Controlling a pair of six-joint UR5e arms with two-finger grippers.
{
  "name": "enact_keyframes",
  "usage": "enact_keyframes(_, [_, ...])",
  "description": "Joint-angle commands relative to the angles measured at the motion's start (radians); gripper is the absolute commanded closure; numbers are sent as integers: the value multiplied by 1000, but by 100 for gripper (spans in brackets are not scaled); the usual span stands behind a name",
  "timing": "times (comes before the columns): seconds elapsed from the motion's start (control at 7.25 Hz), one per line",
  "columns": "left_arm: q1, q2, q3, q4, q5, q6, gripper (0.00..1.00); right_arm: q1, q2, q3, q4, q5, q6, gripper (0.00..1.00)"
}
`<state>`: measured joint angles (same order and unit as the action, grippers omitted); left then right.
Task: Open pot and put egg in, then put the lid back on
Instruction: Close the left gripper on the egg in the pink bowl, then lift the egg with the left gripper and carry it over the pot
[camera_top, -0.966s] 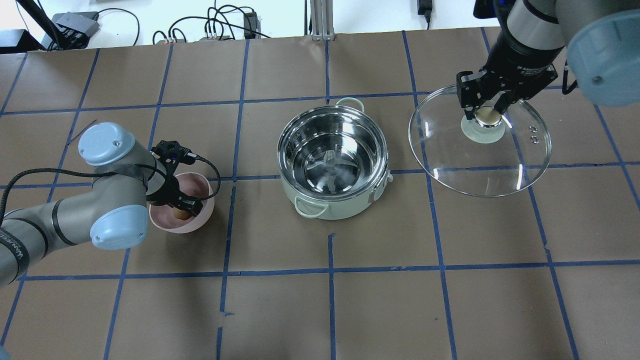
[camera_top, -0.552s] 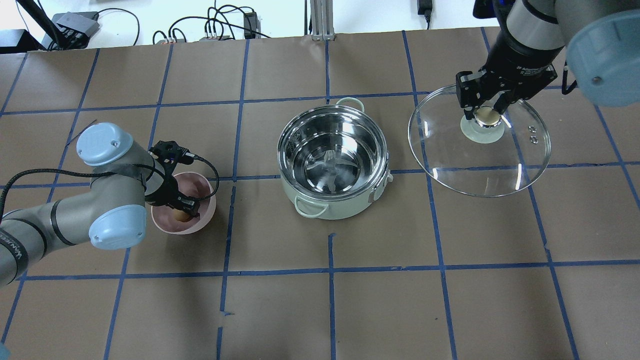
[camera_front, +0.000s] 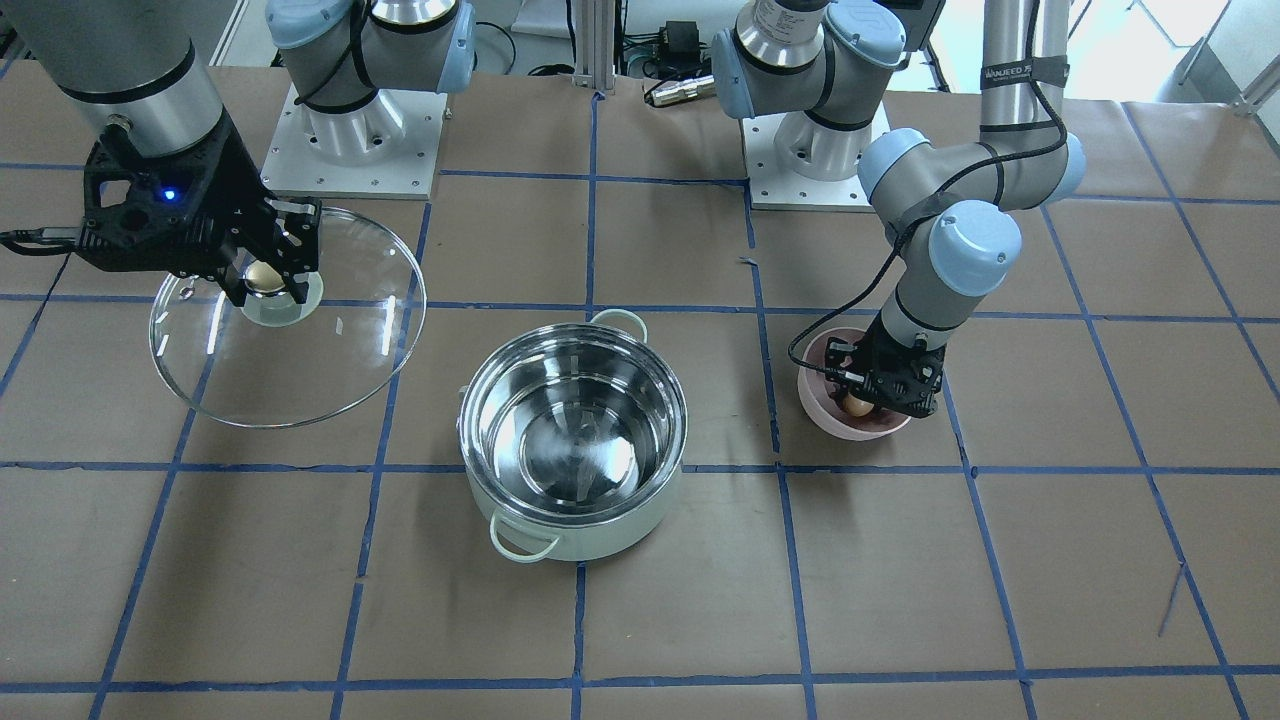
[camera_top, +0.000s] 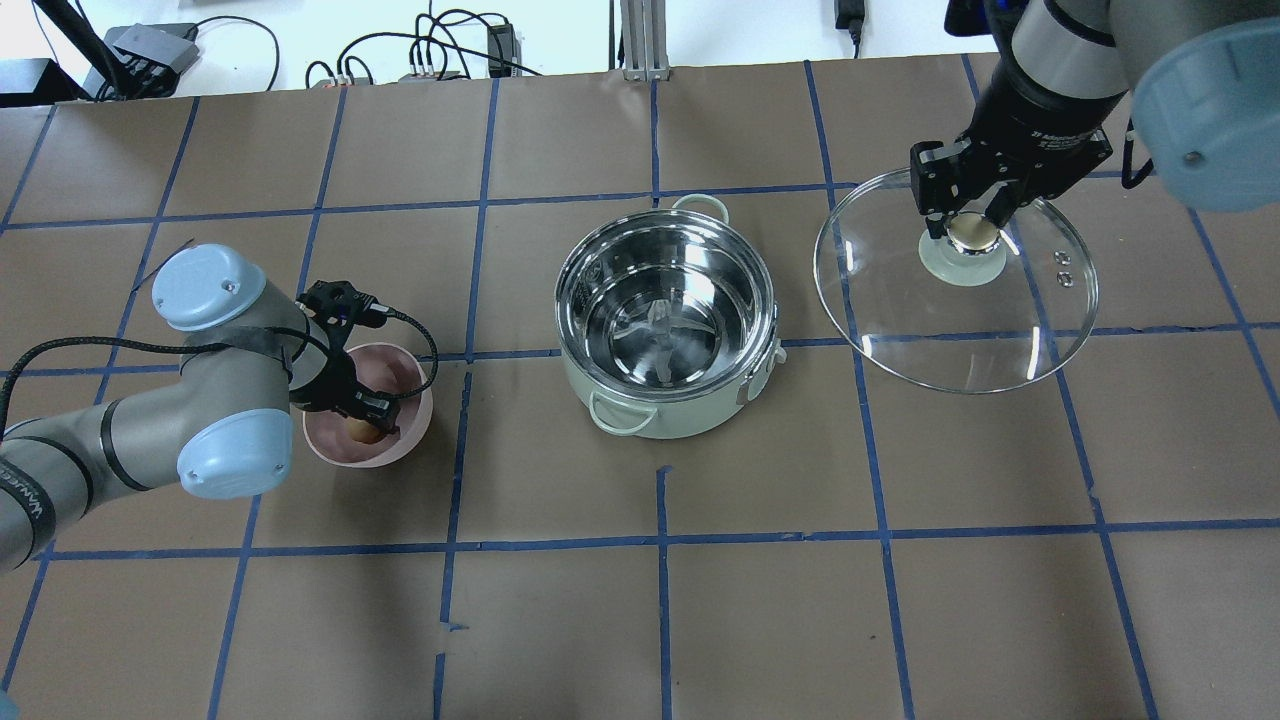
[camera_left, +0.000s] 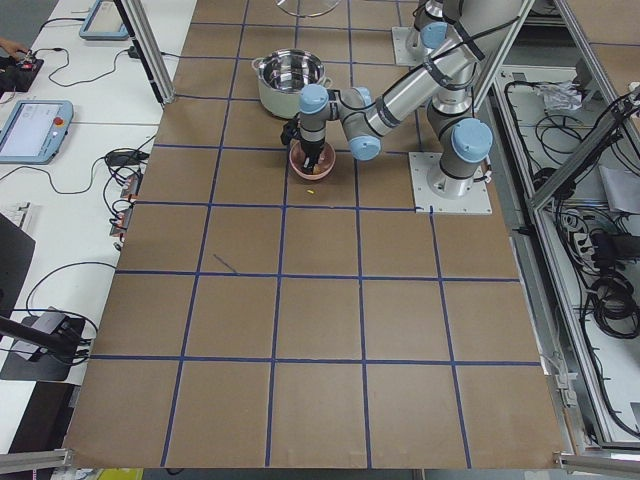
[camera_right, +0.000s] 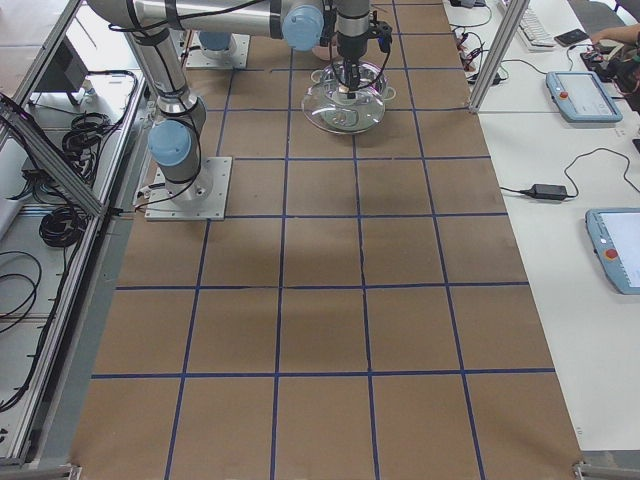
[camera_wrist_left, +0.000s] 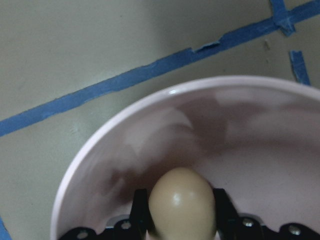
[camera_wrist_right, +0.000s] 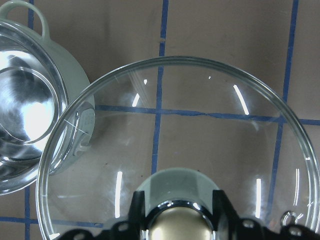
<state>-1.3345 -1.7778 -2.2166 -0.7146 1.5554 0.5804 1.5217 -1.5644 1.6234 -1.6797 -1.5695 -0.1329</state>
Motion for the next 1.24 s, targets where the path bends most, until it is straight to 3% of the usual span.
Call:
enact_keyframes(0.0, [0, 3, 2, -2, 2, -1, 92, 0, 1, 1, 0, -1, -2, 61])
enact_keyframes(0.28, [-17, 50, 27, -72, 6, -34, 92, -5, 1, 12, 0, -3, -4, 61])
enact_keyframes(0.55, [-49, 150, 104, -277, 3, -132, 92, -6, 1, 15, -2, -3, -4, 61])
enact_keyframes(1.1, [-280, 115, 453, -563, -3, -495, 92, -5, 0, 19, -2, -1, -4, 61])
